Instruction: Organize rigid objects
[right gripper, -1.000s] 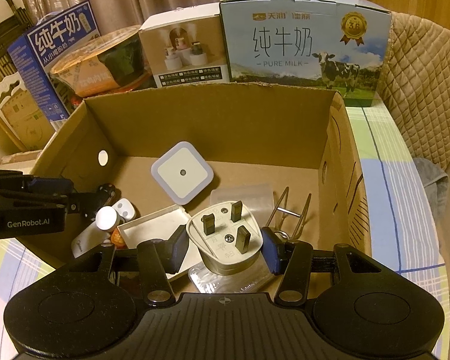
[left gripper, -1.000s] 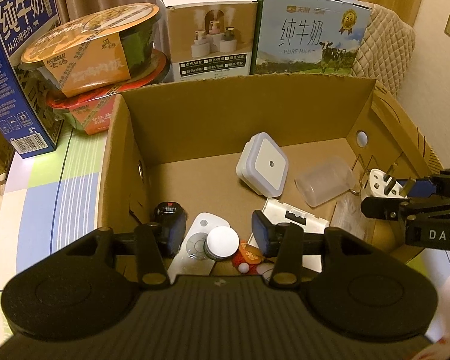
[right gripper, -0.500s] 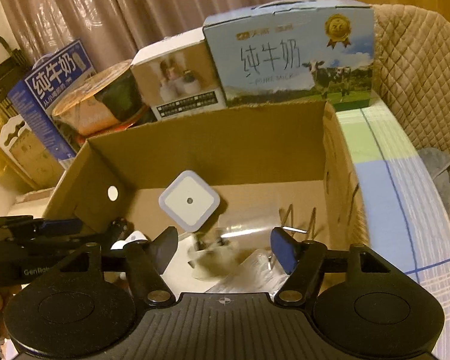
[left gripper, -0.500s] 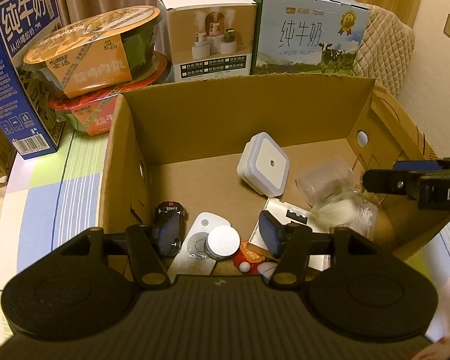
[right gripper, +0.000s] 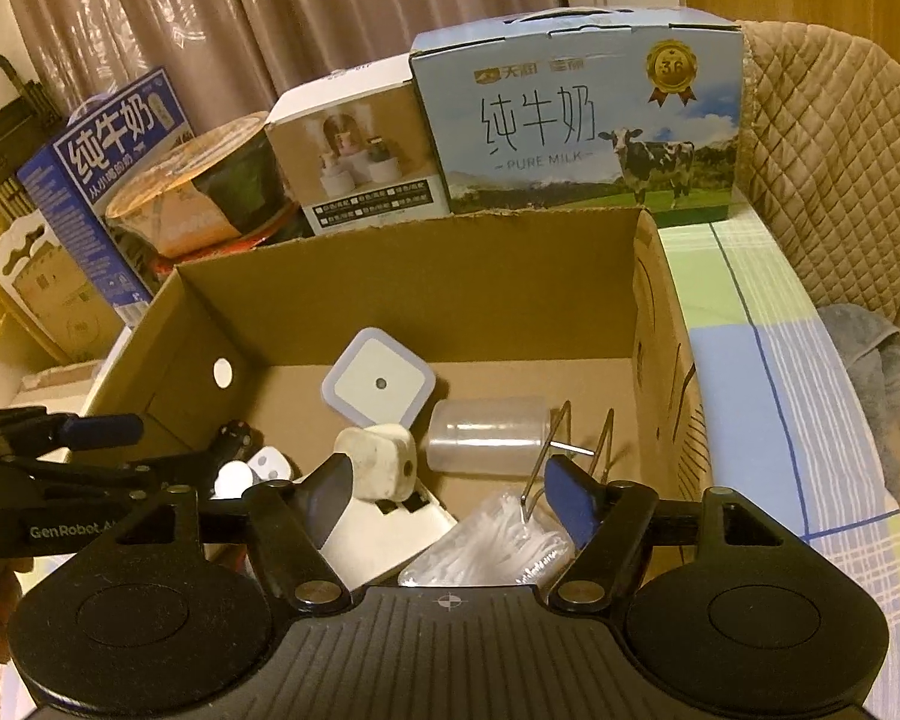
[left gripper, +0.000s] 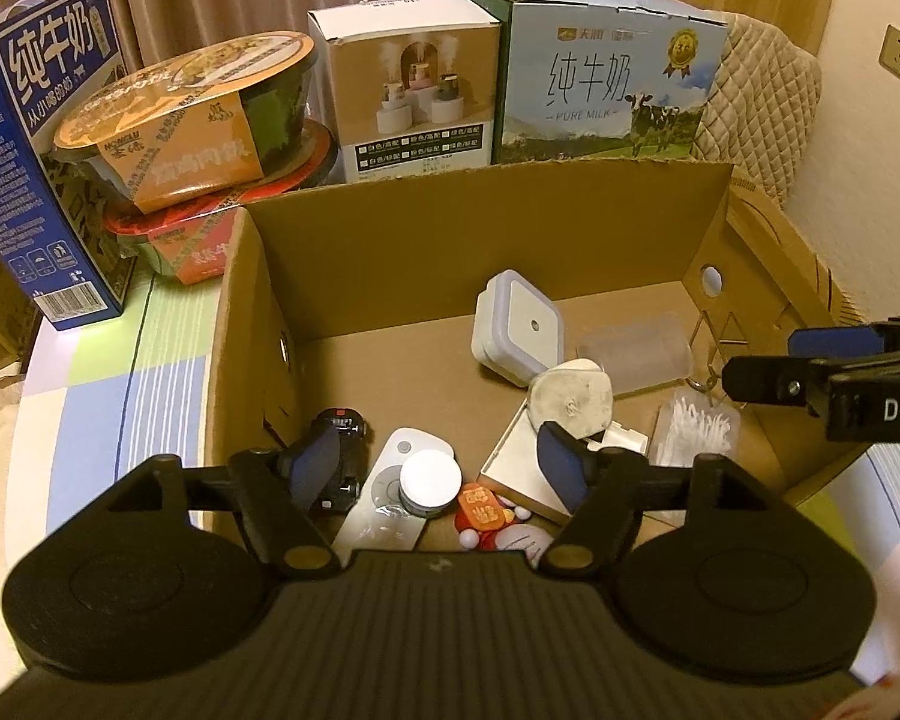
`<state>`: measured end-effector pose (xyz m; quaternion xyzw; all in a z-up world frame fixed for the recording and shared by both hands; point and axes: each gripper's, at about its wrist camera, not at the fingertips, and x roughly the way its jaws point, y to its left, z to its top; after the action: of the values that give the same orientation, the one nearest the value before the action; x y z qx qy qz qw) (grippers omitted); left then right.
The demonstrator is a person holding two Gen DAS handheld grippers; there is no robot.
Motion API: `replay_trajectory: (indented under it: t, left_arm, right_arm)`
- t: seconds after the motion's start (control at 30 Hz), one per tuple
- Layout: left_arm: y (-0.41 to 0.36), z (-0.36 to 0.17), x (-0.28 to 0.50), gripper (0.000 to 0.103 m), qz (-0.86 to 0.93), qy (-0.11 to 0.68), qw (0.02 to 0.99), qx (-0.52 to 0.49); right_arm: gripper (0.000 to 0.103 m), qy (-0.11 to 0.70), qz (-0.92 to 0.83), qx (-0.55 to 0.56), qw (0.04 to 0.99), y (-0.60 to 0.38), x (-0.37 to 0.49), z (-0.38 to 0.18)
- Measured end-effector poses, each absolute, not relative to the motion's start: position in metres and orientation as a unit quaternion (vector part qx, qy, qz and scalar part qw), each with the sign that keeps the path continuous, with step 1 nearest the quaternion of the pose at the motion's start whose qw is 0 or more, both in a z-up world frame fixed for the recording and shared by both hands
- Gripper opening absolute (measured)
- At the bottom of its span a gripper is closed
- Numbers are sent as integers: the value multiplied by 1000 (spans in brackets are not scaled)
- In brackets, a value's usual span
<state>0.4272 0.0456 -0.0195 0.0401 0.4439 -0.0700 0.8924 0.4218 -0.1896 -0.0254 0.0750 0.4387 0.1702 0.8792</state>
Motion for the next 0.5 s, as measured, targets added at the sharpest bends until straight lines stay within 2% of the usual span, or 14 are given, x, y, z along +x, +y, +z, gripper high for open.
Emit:
replay_trajectory:
  t: [0.1, 0.5]
  left_arm:
    - [45, -18, 425, 73, -70, 443, 893, 41]
    - [41, 1, 402, 96, -71, 436, 896, 39]
  right_arm:
    - [68, 441, 170, 71, 878, -189, 418, -24]
    - [75, 442, 164, 62, 880, -193, 403, -2]
